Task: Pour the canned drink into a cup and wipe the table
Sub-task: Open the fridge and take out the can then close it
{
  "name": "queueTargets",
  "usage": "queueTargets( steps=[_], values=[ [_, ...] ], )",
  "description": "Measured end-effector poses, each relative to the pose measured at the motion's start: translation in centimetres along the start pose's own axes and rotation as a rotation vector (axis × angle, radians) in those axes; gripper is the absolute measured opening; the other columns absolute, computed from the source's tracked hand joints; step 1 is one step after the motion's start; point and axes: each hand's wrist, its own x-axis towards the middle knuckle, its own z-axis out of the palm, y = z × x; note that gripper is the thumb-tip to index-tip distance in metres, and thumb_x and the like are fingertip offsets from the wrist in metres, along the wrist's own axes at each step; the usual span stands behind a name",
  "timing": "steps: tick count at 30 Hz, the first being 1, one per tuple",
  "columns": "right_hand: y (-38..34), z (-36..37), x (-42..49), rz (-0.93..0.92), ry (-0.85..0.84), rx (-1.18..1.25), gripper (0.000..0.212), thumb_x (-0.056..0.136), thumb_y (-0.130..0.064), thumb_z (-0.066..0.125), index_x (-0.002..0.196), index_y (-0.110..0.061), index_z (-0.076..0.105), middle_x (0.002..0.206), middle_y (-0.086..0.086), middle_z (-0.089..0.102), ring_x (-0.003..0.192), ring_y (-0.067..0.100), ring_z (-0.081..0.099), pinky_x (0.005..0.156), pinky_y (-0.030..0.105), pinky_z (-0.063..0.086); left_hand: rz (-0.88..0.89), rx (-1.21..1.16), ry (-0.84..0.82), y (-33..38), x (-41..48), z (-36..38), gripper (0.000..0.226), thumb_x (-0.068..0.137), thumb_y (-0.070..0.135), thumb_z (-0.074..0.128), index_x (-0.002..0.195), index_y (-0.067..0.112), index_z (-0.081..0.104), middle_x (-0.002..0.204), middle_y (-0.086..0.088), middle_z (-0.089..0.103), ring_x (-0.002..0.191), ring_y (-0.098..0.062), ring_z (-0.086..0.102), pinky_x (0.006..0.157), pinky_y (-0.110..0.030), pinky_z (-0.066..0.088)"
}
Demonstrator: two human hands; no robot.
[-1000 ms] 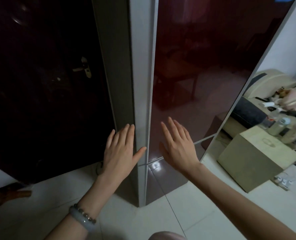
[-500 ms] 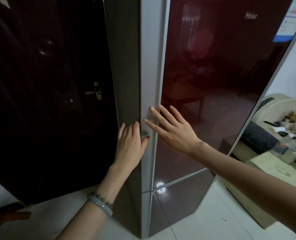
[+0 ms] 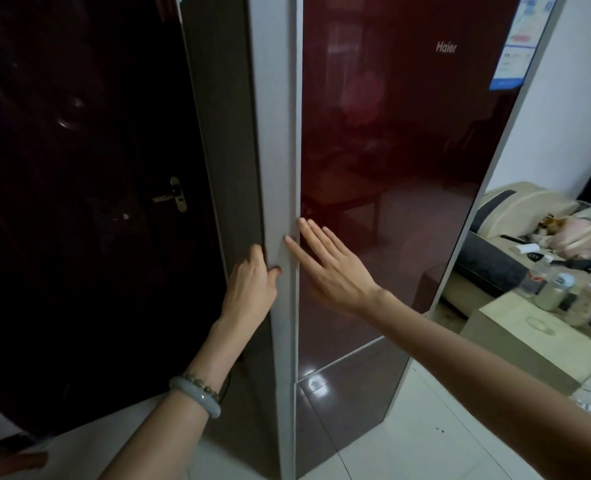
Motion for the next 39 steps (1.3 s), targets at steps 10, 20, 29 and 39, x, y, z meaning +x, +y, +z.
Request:
queueTargets(
  steps=[10, 20, 29, 39],
  values=[
    [-3.1, -3.5, -6.7, 0.200, 0.134, 0.276, 0.073, 0.089, -0.029, 0.055, 0.144, 0.006, 0.020, 0.151, 0.028, 0.015, 0.143, 0.034, 0.010, 0.119, 0.037, 0.010, 0.160, -0.145, -0.022, 3.0, -6.7, 0.2, 0.037, 0.086, 0.024, 0.066, 0.114, 0.005, 0.051, 0.101, -0.012, 0.065, 0.090, -0.024, 0.064, 0.068, -0.022, 0.049],
    [-3.8, -8.3, -15.0, 0.322, 0.089, 0.610, 0.078, 0.086, -0.020, 0.050, 0.147, 0.003, 0.008, 0.155, 0.019, 0.001, 0.146, 0.026, -0.001, 0.119, 0.032, 0.012, 0.180, -0.231, 0.003, 9.2, -13.5, 0.9, 0.029, 0.083, 0.020, 0.069, 0.107, 0.009, 0.056, 0.094, 0.002, 0.062, 0.086, -0.008, 0.060, 0.066, -0.005, 0.039],
    [-1.1, -12.4, -23.9, 0.349, 0.042, 0.678, 0.086, 0.089, -0.033, 0.053, 0.148, -0.009, -0.005, 0.157, 0.005, -0.009, 0.145, 0.010, -0.005, 0.113, 0.010, 0.006, 0.159, -0.295, -0.004, 16.9, -20.4, 3.6, 0.038, 0.088, 0.017, 0.061, 0.125, 0.012, 0.053, 0.112, 0.001, 0.063, 0.101, -0.005, 0.057, 0.078, -0.014, 0.046],
    [3.0, -15.9, -33.2, 0.449, 0.080, 0.609, 0.090, 0.087, -0.028, 0.062, 0.148, -0.004, 0.000, 0.158, 0.007, -0.001, 0.146, 0.013, 0.000, 0.118, 0.025, 0.012, 0.275, -0.346, -0.092, 25.7, -25.8, 7.8, 0.049, 0.091, 0.019, 0.055, 0.138, 0.021, 0.041, 0.115, 0.019, 0.046, 0.111, 0.005, 0.045, 0.085, -0.002, 0.036]
  ],
)
